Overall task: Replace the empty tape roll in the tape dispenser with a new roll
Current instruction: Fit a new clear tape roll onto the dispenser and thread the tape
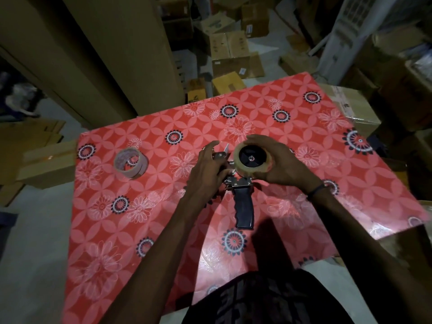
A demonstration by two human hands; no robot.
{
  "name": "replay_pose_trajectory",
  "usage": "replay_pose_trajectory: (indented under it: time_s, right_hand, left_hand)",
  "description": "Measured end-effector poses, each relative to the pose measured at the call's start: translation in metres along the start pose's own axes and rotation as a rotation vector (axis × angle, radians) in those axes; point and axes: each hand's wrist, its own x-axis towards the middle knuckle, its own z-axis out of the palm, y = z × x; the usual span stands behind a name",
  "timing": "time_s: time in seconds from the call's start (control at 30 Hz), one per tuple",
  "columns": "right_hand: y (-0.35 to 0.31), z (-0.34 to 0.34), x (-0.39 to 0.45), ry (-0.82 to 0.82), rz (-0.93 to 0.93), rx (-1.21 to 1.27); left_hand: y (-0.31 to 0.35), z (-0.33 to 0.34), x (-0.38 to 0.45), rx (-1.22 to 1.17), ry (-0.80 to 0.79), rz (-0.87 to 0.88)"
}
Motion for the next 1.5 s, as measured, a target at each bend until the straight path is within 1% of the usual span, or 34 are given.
replay_pose_trajectory:
  time_s: [0.1, 0.13, 0.2, 0.3, 0.4, 0.53, 0.77, 0.93, 1.03, 1.17, 1.3, 1.43, 1.5]
  right_hand:
    - [-0.02, 0.033, -0.032, 0.317, -0.007, 0.094]
    - [-0.025, 0.046, -0.042, 0.384, 0.025, 0.101]
    - [-0.032, 0.071, -0.06, 0.436, 0.114, 0.048]
    - [-0.034, 0.097, -0.078, 0.431, 0.115, -0.061]
    - [-0.039, 0.104, -0.084, 0.466, 0.135, -0.131]
    - [-0.05, 0.113, -0.085, 0.48, 0.226, -0.114]
    - [-0.048, 0.113, -0.081, 0.443, 0.189, -0.193]
    - [-0.048, 0.111, -0.08, 0.431, 0.209, -0.216]
    - [-0.049, 0.11, -0.079, 0.429, 0.217, -0.202]
    - [-0.048, 0.108, -0.078, 0.421, 0.214, -0.201]
    - [-0.046, 0.109, -0.077, 0.419, 0.215, -0.212]
    - [-0.042, 0.11, -0.079, 0.465, 0.199, -0.233]
    - [-0.039, 0.111, -0.079, 0.493, 0.181, -0.249]
  left_hand:
    - [0.003, 0.001, -0.001, 0.015, 0.006, -0.024]
    - [0.004, 0.002, -0.001, 0.01, 0.014, -0.039]
    - [0.006, 0.004, -0.003, -0.008, 0.022, -0.066]
    - [0.006, 0.006, -0.006, -0.011, 0.034, -0.06]
    - [0.005, 0.006, -0.009, -0.007, 0.043, -0.042]
    - [0.002, 0.004, -0.011, -0.009, 0.057, -0.002]
    - [-0.006, 0.006, -0.021, -0.027, 0.077, 0.025]
    - [-0.005, 0.008, -0.027, -0.051, 0.072, -0.001]
    - [-0.008, 0.009, -0.037, -0.038, 0.098, -0.007]
    - [-0.019, 0.009, -0.052, -0.173, 0.123, -0.028]
    - [-0.022, 0.007, -0.054, -0.262, 0.076, -0.036]
    - [-0.03, -0.002, -0.059, -0.222, 0.0, -0.027]
    - [-0.031, -0.008, -0.064, -0.185, 0.0, -0.031]
